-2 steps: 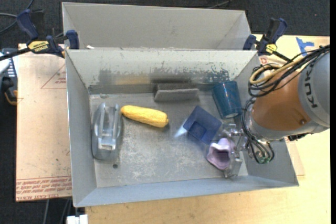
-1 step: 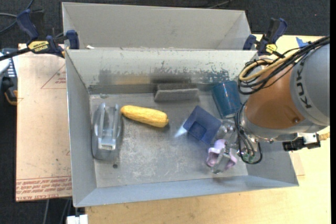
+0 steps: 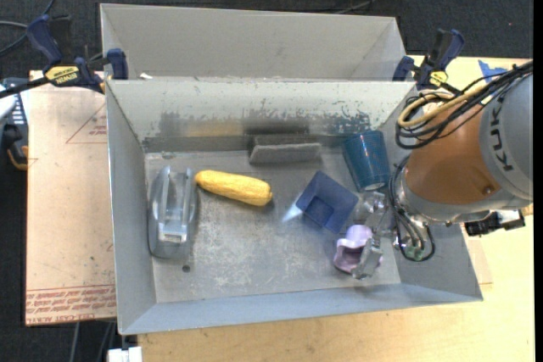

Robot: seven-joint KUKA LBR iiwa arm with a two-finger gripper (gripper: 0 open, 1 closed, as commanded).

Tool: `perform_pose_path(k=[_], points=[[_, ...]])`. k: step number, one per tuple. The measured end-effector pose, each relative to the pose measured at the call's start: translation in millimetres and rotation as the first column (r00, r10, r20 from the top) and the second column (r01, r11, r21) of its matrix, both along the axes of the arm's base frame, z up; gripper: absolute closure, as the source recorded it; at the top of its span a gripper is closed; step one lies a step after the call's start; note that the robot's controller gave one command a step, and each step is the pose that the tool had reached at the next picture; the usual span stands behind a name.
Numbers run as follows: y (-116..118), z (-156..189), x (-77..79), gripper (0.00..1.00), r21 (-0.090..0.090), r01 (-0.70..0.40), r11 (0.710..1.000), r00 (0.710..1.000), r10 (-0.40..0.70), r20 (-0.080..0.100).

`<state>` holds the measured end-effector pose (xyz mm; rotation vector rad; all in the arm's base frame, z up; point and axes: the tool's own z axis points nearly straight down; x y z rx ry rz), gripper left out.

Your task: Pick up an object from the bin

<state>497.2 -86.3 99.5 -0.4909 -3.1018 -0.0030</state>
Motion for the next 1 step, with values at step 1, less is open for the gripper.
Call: perform_pose_path(k=[1], points=[[-0.7,-24.2,7.7,0.00,0.003,0.255,0.967,0.967,-0.255,0.006]])
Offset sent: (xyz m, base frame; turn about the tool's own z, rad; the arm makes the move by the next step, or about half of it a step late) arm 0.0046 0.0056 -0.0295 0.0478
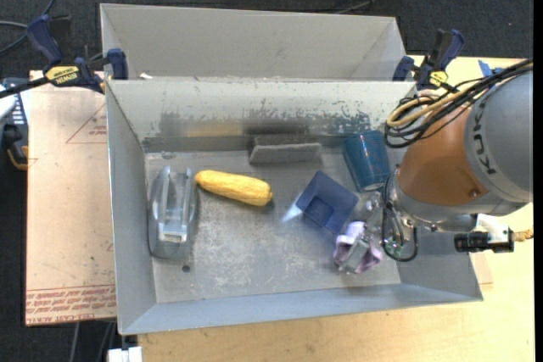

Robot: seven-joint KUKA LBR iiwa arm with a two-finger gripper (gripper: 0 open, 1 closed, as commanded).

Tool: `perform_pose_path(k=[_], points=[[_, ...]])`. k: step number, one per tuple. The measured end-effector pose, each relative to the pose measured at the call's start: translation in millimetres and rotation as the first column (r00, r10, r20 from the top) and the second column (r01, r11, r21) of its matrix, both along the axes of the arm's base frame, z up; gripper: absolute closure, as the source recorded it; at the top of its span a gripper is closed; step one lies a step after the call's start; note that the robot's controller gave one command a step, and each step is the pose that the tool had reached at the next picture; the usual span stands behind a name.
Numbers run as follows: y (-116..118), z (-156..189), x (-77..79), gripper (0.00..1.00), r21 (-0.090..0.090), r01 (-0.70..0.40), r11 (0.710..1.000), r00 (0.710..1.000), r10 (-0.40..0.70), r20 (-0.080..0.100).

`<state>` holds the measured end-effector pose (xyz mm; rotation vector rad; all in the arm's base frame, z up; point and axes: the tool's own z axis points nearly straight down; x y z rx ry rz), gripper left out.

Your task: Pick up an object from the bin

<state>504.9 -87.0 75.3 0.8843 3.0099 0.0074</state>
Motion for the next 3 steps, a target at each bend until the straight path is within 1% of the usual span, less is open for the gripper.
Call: perform_pose_path(k=[1,3], points=[[6.2,0.7,2.6,1.00,-0.006,-0.207,0.978,0.978,0.207,0.011],[6.5,3.8,1.7,1.00,-0.006,-0.209,0.978,0.978,0.209,0.010]])
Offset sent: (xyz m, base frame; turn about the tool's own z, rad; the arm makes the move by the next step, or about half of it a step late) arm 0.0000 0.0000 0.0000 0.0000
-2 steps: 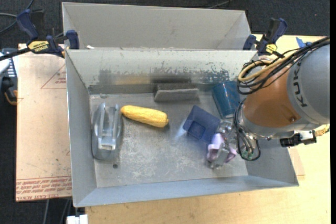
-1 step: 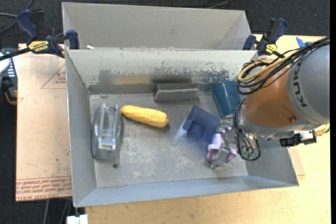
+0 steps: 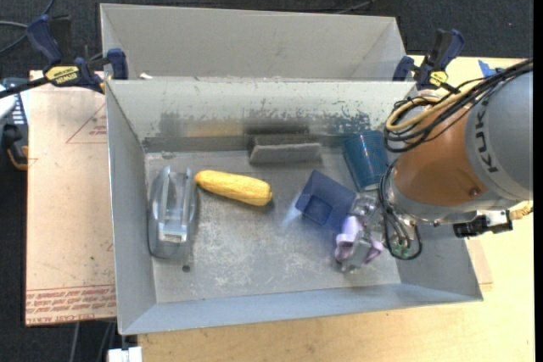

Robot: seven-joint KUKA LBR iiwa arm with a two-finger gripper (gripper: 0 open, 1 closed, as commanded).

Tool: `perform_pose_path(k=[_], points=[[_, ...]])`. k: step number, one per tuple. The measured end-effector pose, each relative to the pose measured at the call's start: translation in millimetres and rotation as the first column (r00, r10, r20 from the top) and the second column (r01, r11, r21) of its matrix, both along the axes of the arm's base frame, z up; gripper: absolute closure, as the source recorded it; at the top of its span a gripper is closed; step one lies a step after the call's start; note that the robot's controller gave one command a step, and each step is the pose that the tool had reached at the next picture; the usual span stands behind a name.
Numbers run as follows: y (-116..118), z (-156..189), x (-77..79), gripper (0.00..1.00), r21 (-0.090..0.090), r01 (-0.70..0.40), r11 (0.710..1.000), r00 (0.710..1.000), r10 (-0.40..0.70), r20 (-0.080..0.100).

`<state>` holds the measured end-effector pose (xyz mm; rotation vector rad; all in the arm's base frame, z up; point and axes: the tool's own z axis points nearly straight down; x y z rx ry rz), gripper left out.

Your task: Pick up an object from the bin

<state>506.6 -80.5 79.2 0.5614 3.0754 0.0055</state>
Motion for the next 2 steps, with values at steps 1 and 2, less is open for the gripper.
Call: perform_pose_path(k=[1,2], points=[[1,36,-3.2,1.00,0.002,0.000,1.000,1.000,0.000,-0.011],[0,87,-1.0,1.00,0.001,-0.001,1.000,1.000,0.001,-0.004]])
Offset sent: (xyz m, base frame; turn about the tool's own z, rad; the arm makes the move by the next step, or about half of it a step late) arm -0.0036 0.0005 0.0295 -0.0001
